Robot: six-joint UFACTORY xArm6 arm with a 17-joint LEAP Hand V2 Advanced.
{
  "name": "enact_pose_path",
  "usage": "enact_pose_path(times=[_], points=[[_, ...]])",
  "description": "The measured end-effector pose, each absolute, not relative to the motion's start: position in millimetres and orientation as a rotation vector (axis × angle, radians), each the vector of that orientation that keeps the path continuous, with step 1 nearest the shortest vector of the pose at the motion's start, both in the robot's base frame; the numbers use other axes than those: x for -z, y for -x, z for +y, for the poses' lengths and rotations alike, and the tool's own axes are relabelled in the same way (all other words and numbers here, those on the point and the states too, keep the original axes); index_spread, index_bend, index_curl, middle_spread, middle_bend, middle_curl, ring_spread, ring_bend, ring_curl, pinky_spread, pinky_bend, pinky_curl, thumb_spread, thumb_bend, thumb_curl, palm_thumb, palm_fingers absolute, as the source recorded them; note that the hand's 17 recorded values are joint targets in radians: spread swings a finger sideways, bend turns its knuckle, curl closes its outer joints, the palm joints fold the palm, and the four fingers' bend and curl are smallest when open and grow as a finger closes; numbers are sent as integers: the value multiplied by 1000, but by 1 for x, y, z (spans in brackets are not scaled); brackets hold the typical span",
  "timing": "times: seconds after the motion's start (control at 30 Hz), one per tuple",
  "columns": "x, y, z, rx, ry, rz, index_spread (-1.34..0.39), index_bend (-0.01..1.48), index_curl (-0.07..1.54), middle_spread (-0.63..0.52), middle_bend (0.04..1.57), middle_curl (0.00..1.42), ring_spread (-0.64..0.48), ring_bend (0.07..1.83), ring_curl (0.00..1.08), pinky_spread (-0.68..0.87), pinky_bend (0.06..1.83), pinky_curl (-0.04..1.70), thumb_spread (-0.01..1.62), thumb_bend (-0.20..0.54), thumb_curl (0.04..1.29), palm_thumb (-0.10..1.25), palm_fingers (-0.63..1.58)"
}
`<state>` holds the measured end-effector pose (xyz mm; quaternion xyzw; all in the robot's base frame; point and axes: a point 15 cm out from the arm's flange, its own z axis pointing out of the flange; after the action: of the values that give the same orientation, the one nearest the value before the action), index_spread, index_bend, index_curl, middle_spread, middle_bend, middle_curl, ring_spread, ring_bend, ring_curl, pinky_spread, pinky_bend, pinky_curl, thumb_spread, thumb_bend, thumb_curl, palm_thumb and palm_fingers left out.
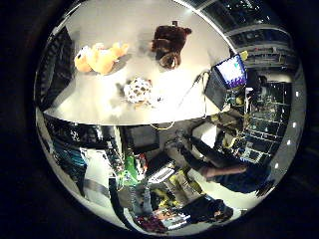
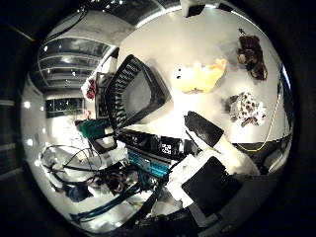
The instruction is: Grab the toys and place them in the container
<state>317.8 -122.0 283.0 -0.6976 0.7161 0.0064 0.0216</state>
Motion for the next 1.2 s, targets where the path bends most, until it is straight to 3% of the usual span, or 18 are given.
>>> enact_pose_path(times=[0.27,0.57,1.2], points=[[-295,-347,-151,30,2089,2263,-411,156,317,-2,194,299,160,211,246,418,293,300,1108,-21,357,792,233],[-307,-378,-211,113,1932,2357,-367,142,259,22,210,323,160,270,267,413,360,318,1102,-27,329,660,175],[-253,-497,-309,52,1592,2436,-271,141,231,119,202,330,214,330,272,422,482,332,1058,-27,290,506,63]])
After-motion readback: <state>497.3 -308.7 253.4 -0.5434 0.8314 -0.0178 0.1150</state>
